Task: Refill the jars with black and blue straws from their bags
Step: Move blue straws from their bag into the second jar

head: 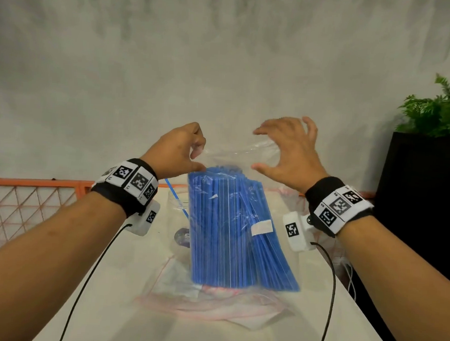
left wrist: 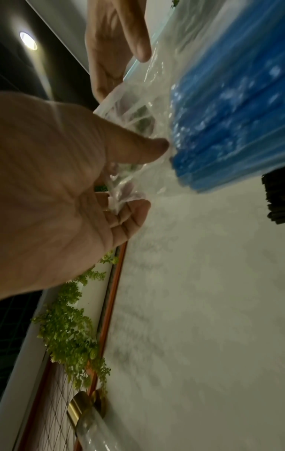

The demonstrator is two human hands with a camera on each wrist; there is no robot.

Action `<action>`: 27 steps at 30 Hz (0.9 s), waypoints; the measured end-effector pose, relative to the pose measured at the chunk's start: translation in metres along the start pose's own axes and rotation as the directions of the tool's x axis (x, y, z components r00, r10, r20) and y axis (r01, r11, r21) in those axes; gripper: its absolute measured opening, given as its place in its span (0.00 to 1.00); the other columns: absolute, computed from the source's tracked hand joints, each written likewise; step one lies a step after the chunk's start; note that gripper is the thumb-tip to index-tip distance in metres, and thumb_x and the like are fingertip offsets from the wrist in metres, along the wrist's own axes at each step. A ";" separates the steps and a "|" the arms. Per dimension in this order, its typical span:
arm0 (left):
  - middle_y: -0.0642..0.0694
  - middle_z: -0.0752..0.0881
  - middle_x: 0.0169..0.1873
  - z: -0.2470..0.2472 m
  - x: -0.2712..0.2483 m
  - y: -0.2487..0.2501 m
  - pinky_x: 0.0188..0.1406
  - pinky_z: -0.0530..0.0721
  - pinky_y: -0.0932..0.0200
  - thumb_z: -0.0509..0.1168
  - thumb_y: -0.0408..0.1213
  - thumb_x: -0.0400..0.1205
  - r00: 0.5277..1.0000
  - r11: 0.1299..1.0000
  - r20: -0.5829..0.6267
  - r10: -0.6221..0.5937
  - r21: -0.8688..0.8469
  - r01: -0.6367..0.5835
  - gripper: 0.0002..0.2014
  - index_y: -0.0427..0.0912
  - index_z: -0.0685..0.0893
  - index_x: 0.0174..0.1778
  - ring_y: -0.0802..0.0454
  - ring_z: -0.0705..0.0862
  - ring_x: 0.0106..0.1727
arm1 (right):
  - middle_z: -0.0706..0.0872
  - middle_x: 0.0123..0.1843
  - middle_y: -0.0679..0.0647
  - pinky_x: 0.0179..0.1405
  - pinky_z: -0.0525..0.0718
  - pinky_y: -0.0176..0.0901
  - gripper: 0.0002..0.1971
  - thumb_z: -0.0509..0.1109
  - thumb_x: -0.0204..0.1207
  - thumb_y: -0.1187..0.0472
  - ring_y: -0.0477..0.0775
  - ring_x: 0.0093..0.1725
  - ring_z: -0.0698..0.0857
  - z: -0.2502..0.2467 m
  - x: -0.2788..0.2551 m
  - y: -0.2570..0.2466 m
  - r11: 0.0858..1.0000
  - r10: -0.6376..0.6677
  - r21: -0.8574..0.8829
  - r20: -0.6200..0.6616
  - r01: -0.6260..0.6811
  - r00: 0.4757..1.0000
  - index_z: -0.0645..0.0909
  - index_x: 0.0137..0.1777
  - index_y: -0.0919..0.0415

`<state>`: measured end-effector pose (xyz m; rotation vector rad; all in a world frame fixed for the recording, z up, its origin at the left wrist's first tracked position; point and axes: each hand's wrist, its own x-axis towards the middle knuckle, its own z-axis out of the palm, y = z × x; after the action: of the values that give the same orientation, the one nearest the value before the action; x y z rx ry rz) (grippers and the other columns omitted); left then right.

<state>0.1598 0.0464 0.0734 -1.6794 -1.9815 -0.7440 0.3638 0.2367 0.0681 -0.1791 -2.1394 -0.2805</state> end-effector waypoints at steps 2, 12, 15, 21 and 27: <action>0.54 0.74 0.40 0.007 -0.003 -0.002 0.41 0.81 0.50 0.83 0.35 0.66 0.998 1.000 -0.051 0.023 0.003 -0.023 0.24 0.48 0.69 0.27 0.51 0.76 0.39 | 0.84 0.50 0.38 0.76 0.48 0.58 0.23 0.74 0.63 0.40 0.45 0.61 0.77 0.004 0.000 -0.005 0.999 -0.045 -0.010 0.097 0.046 0.994 0.79 0.59 0.41; 0.58 0.86 0.42 0.015 -0.026 0.000 0.43 0.80 0.58 0.62 0.77 0.69 0.972 0.937 0.001 -0.236 -0.265 0.228 0.34 0.46 0.86 0.44 0.65 0.85 0.41 | 0.88 0.40 0.50 0.43 0.81 0.42 0.21 0.55 0.83 0.46 0.53 0.34 0.88 0.005 -0.011 -0.022 0.913 0.021 0.321 0.579 -0.252 0.815 0.88 0.43 0.54; 0.44 0.89 0.41 0.017 -0.025 0.003 0.46 0.85 0.50 0.73 0.59 0.74 0.948 0.931 -0.008 -0.319 -0.192 0.312 0.24 0.39 0.82 0.31 0.48 0.87 0.41 | 0.87 0.50 0.57 0.27 0.82 0.36 0.13 0.58 0.83 0.57 0.49 0.25 0.88 0.008 -0.014 -0.027 0.887 0.094 0.237 0.747 -0.396 0.658 0.84 0.52 0.57; 0.44 0.83 0.32 0.021 -0.030 0.013 0.25 0.75 0.59 0.72 0.27 0.65 0.941 0.938 0.023 -0.339 -0.065 0.340 0.12 0.42 0.74 0.28 0.45 0.79 0.33 | 0.77 0.31 0.41 0.29 0.69 0.37 0.08 0.76 0.62 0.55 0.49 0.35 0.80 0.015 -0.022 -0.032 0.999 0.009 -0.047 0.444 0.013 0.896 0.78 0.35 0.49; 0.49 0.80 0.50 0.028 -0.036 0.008 0.31 0.83 0.56 0.72 0.22 0.67 0.909 0.878 0.046 -0.415 -0.243 0.413 0.26 0.45 0.73 0.56 0.50 0.82 0.38 | 0.56 0.79 0.55 0.73 0.72 0.54 0.69 0.89 0.45 0.51 0.59 0.75 0.66 0.033 -0.034 -0.017 0.922 0.202 0.167 0.560 -0.348 0.803 0.46 0.81 0.43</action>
<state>0.1746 0.0381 0.0299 -1.3780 -2.3581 -1.1910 0.3523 0.2283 0.0200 -0.4586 -2.6337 0.2655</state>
